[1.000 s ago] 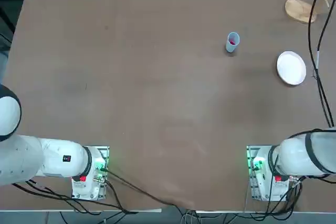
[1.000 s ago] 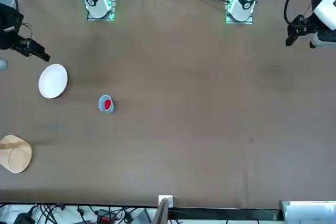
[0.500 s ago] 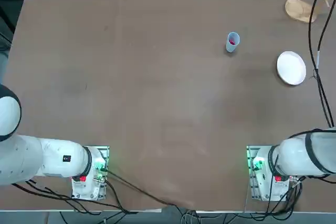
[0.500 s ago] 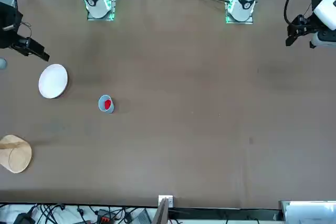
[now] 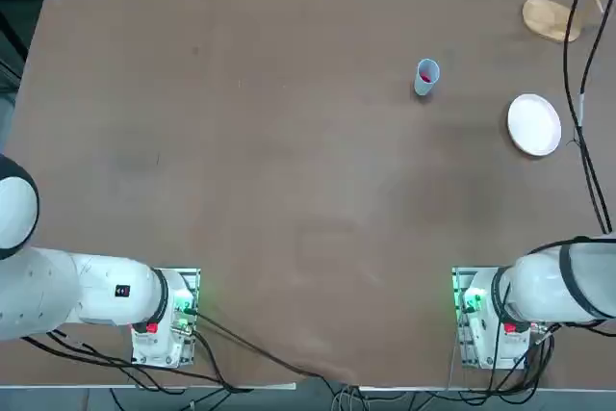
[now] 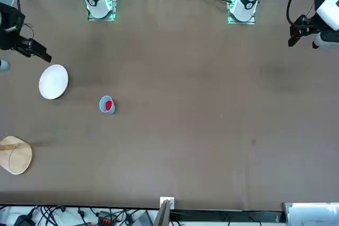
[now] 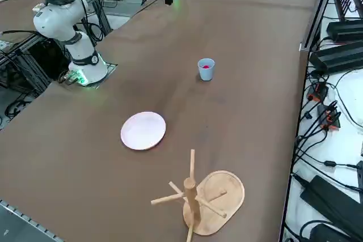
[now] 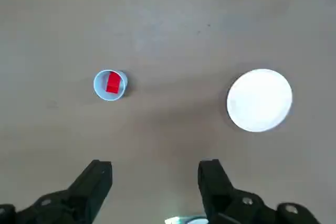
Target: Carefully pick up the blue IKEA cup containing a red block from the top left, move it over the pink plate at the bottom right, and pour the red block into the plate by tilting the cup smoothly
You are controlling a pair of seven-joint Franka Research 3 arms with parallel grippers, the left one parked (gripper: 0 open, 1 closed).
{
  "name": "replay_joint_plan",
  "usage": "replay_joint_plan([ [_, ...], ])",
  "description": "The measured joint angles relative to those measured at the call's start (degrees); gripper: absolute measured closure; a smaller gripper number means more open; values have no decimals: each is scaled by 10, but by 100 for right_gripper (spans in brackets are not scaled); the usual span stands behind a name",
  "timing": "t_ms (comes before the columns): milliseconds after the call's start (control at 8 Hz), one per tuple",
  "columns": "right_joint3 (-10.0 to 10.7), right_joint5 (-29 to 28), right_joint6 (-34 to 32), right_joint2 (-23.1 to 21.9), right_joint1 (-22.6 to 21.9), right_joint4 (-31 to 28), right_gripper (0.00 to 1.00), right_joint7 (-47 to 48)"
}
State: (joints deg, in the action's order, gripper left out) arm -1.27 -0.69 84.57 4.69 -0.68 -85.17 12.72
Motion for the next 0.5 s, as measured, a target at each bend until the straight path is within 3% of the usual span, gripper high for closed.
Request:
replay_joint_plan([
  [500, -4, 0, 85, 70, -53, -19, 0, 22],
])
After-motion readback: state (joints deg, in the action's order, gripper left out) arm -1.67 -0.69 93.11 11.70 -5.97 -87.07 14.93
